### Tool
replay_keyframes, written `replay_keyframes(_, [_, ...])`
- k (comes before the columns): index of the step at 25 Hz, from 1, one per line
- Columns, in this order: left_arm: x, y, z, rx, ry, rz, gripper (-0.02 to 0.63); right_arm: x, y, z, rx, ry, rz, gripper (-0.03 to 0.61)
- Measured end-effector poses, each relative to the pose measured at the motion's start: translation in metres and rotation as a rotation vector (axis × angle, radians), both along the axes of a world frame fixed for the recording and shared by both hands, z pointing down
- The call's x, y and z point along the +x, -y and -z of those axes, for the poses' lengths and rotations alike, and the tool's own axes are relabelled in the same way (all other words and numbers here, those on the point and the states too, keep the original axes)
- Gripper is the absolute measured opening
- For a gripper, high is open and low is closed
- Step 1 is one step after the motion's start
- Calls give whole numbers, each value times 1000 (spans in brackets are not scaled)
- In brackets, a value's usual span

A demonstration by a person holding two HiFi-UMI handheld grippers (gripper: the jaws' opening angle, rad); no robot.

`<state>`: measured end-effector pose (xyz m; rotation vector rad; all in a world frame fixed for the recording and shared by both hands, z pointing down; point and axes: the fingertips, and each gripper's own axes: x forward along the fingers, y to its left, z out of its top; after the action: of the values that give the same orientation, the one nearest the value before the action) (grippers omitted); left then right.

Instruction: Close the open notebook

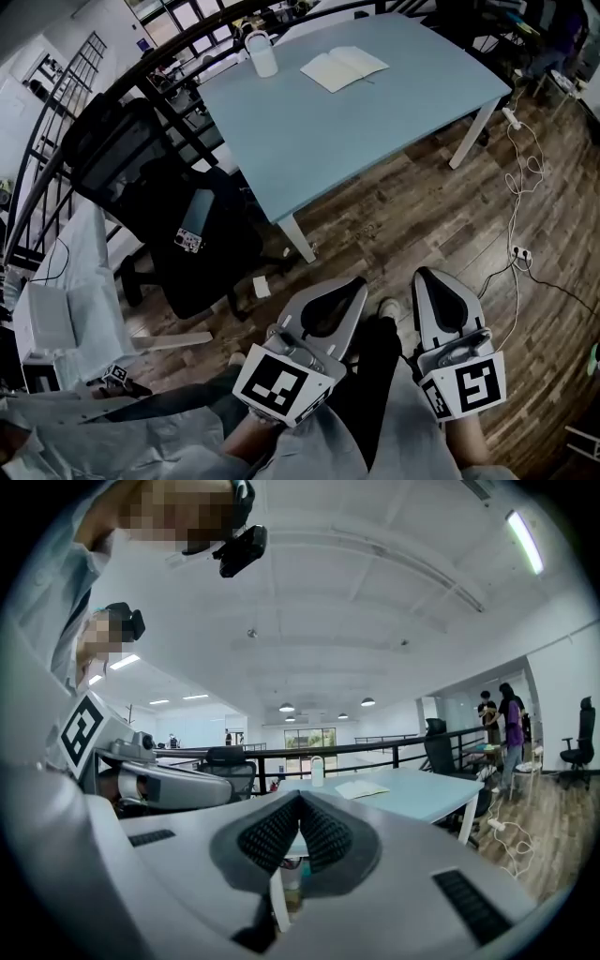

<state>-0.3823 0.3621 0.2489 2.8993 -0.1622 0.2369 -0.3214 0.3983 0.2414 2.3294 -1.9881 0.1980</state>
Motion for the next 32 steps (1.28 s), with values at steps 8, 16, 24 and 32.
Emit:
replay_keyframes(8, [59,16,4,20,-9,15,5,57,19,5,-5,-4,32,0])
replay_keyframes(16, [124,32,6,9,6,46,3,123,33,8,-6,3,54,0])
replay_keyframes(24, [181,44,9,23,9,88,4,184,47,11,2,5,93,0])
replay_keyframes(32, [216,44,9,37,8,118,4,220,51,10,16,6,126,0])
